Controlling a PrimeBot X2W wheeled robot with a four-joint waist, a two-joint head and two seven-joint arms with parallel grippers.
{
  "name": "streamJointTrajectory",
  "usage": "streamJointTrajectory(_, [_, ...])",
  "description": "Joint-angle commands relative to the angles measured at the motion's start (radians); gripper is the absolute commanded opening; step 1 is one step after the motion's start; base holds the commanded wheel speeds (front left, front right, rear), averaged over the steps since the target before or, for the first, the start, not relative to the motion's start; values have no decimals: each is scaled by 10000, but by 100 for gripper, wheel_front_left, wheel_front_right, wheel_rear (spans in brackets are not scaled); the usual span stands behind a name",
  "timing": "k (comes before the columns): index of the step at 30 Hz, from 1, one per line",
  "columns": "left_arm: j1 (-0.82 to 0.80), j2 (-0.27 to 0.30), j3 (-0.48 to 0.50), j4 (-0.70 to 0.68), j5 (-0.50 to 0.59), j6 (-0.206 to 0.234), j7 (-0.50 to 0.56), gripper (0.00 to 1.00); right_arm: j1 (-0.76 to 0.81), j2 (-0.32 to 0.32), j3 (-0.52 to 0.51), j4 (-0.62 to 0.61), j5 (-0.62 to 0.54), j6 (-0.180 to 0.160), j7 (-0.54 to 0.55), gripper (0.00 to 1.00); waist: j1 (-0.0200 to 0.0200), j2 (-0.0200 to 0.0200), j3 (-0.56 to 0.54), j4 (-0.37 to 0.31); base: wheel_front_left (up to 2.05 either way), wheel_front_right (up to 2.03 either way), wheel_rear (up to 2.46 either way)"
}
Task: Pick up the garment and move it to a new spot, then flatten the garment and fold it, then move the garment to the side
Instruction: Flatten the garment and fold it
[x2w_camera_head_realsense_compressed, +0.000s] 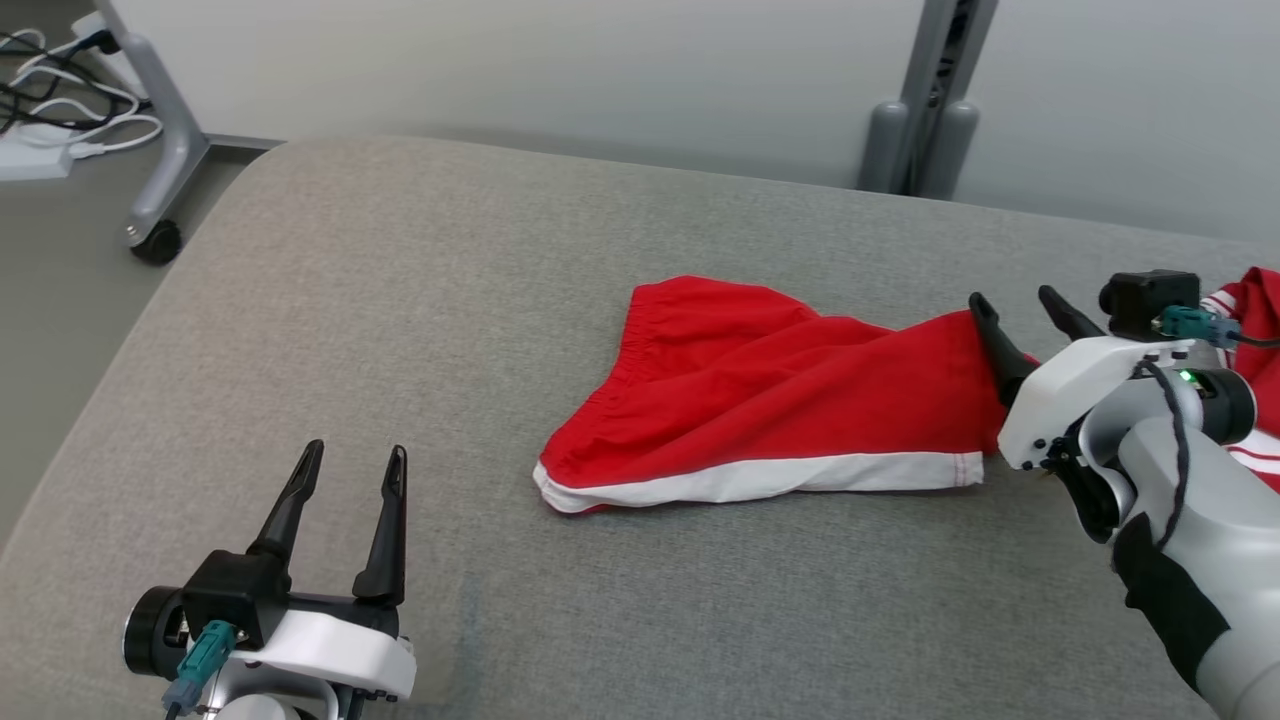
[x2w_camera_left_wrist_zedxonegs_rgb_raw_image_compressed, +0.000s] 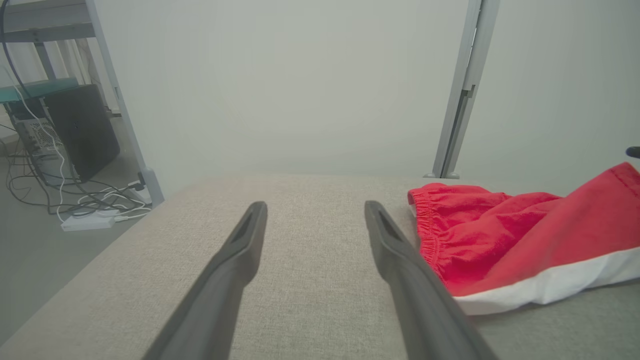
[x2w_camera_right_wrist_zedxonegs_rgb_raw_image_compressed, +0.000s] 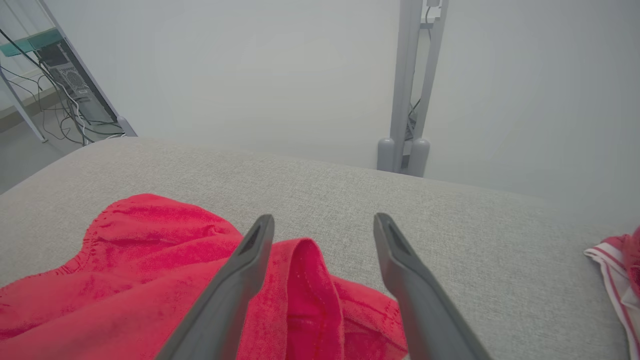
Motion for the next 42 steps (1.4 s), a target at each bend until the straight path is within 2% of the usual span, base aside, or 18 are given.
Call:
streamJointTrajectory(1, [-32, 55, 95, -50, 75, -47, -40, 100, 236, -202, -59, -249, 45, -3, -95, 100, 0, 0, -62, -219, 0, 0, 0])
streamJointTrajectory(2, [45, 53, 172, -116, 108, -55, -40, 100, 419, -484, -358, -983, 6, -3, -99, 100, 0, 0, -97, -400, 0, 0, 0])
streamJointTrajectory(5, [121, 39, 314, -246, 142, -58, -40, 100, 1073, -875, -947, -2145, -204, -3, -91, 100, 0, 0, -147, -690, 0, 0, 0])
streamJointTrajectory(9, [266, 24, 486, -418, 166, -33, -40, 100, 2092, -1189, -1770, -3691, -702, -2, -95, 100, 0, 0, -223, -1051, 0, 0, 0])
streamJointTrajectory(13, [345, 4, 631, -553, 117, 17, -42, 100, 2935, -1266, -2408, -4673, -1092, -2, -96, 100, 0, 0, -316, -1290, 0, 0, 0])
streamJointTrajectory(19, [627, -20, 919, -718, 120, 110, -40, 100, 4513, -1056, -3584, -6153, -2011, -2, -97, 100, 0, 0, -600, -1664, 0, 0, 0])
streamJointTrajectory(27, [1059, -34, 1252, -719, 145, 184, -40, 100, 6446, -172, -5168, -7771, -3347, -2, -98, 100, 0, 0, -972, -1883, 0, 0, 0])
streamJointTrajectory(30, [1251, -29, 1341, -622, 135, 155, -40, 100, 7007, 160, -5420, -8130, -3798, -2, -98, 100, 0, 0, -1071, -1963, 0, 0, 0])
streamJointTrajectory(37, [1585, 290, 1350, 98, 100, 25, -39, 100, 7670, 464, -5609, -8280, -4208, -2, -98, 100, 0, 0, -1306, -2074, 0, 0, 0])
streamJointTrajectory(42, [1691, 418, 1677, 109, -88, 221, -41, 100, 7840, 622, -5660, -8373, -4158, -3, -99, 100, 0, 0, -1412, -2128, 0, 0, 0])
